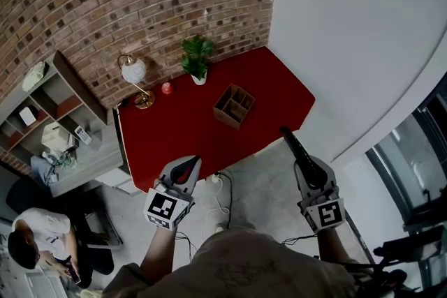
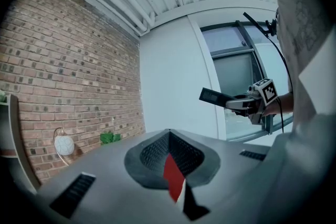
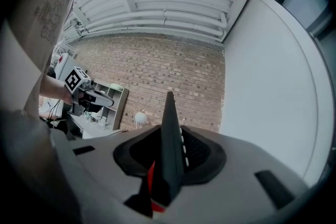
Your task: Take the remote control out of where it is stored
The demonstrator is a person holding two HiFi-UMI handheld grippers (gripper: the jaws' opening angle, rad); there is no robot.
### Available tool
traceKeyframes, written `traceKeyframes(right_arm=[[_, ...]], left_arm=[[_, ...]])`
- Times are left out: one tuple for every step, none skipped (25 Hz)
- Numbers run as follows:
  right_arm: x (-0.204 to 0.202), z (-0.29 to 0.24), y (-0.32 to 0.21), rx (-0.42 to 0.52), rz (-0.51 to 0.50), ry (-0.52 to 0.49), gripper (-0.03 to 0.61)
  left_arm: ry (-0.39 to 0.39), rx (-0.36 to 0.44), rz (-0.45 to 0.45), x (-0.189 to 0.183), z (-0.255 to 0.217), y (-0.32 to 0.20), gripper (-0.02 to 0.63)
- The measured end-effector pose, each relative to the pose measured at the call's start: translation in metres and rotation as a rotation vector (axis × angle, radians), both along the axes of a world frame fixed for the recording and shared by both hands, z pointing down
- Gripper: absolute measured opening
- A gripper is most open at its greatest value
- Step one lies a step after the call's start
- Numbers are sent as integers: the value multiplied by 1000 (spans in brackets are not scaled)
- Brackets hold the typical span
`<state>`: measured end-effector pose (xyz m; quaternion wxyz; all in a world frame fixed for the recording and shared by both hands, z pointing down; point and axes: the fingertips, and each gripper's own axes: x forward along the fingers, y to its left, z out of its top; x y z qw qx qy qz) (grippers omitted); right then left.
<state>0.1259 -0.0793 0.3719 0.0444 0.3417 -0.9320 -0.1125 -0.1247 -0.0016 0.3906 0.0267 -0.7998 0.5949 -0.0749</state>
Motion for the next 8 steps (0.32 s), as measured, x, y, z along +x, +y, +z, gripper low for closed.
traceKeyframes(right_arm=[[1, 1, 0, 0, 2, 0, 110], [1, 1, 0, -1, 6, 4, 110], [2, 2, -1, -1, 9, 10, 110], [2, 2, -1, -2, 10, 13, 110], [2, 3, -1, -5, 10, 14, 110], [2, 4, -1, -8, 8, 12, 110], [1, 4, 0, -9, 4, 6, 110], [-1, 4, 0, -9, -1, -3, 110]], left_arm=[[-1, -1, -1, 0, 0, 0, -2], [-2, -2, -2, -1, 1, 0, -2], [-3, -2, -2, -1, 0, 0, -2], [-4, -2, -2, -1, 0, 1, -2], [-4, -3, -3, -2, 1, 1, -2], [-4, -3, -4, -2, 1, 2, -2], [-4, -4, -5, -2, 2, 2, -2], [-3, -4, -6, -2, 2, 2, -2]])
